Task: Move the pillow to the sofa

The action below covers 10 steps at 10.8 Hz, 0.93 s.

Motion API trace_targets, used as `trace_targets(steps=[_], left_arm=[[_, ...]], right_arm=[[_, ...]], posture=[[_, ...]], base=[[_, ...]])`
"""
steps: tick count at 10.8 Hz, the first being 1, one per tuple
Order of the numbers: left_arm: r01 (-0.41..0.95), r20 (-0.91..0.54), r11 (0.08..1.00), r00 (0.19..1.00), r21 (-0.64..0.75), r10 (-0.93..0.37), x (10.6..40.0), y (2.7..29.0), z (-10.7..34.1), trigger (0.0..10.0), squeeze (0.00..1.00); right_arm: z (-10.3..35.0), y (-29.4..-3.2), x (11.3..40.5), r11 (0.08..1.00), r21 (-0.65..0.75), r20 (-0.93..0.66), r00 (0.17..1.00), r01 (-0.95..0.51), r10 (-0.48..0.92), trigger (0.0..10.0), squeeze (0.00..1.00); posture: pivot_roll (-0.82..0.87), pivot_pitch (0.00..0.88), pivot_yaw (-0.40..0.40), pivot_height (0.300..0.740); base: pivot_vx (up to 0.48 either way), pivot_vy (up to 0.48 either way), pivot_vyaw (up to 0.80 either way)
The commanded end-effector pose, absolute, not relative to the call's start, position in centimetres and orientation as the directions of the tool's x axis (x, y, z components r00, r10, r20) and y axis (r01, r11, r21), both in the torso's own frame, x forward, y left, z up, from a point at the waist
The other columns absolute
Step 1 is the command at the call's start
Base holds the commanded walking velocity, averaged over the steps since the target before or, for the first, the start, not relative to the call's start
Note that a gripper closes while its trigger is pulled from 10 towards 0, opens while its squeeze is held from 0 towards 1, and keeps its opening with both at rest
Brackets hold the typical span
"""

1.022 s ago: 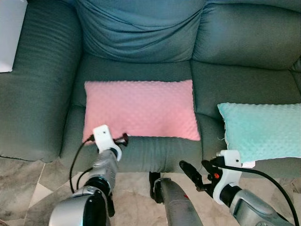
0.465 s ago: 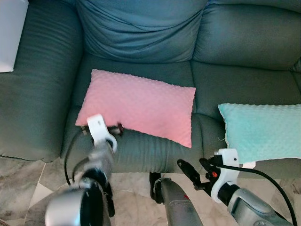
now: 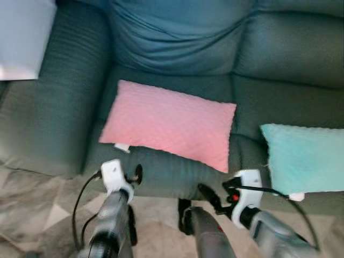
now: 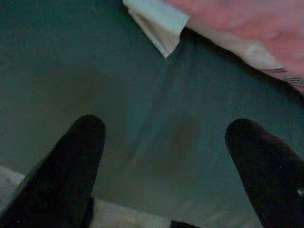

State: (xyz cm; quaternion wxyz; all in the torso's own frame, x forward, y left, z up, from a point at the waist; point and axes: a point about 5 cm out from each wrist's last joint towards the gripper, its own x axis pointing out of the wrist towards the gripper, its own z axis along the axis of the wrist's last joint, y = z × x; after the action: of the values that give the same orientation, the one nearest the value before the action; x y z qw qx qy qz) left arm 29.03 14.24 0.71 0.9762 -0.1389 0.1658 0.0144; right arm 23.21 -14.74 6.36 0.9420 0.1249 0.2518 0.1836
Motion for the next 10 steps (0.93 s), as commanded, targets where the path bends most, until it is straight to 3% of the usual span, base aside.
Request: trace_targets(steps=[1, 2, 4, 10], left_arm=[[-0.046, -0.357, 0.962, 0.932, -0.27, -0.056, 27.9, 13.9, -0.1, 10.0, 0.0], [0.045, -0.274, 0.965, 0.954, -0.258, -0.117, 26.9, 13.8, 1.8, 10.0, 0.0], [0.079, -0.226, 0.962, 0.964, -0.26, -0.14, 25.3, 14.8, 4.0, 10.0, 0.0], [0.062, -0.311, 0.961, 0.939, -0.268, -0.147, 20.4, 17.0, 6.1, 10.0, 0.0]], right_arm=[[4.3, -15.3, 22.5, 0.921, 0.302, -0.503, 0.779, -0.246, 0.373, 10.0, 0.0], [2.4, -16.1, 23.7, 0.941, 0.239, -0.538, 0.775, -0.238, 0.332, 10.0, 0.0], [1.3, -17.0, 25.4, 0.945, 0.225, -0.513, 0.795, -0.238, 0.322, 10.0, 0.0], [1.2, -21.0, 29.0, 0.98, 0.13, -0.483, 0.854, -0.147, 0.193, 10.0, 0.0]], posture=[[-0.19, 0.391, 0.001, 0.74], [-0.11, 0.371, 0.034, 0.74], [-0.07, 0.359, 0.056, 0.74], [0.02, 0.394, 0.101, 0.74]], base=[[0.0, 0.0, 0.0], [0.0, 0.0, 0.0], [0.0, 0.0, 0.0], [0.0, 0.0, 0.0]])
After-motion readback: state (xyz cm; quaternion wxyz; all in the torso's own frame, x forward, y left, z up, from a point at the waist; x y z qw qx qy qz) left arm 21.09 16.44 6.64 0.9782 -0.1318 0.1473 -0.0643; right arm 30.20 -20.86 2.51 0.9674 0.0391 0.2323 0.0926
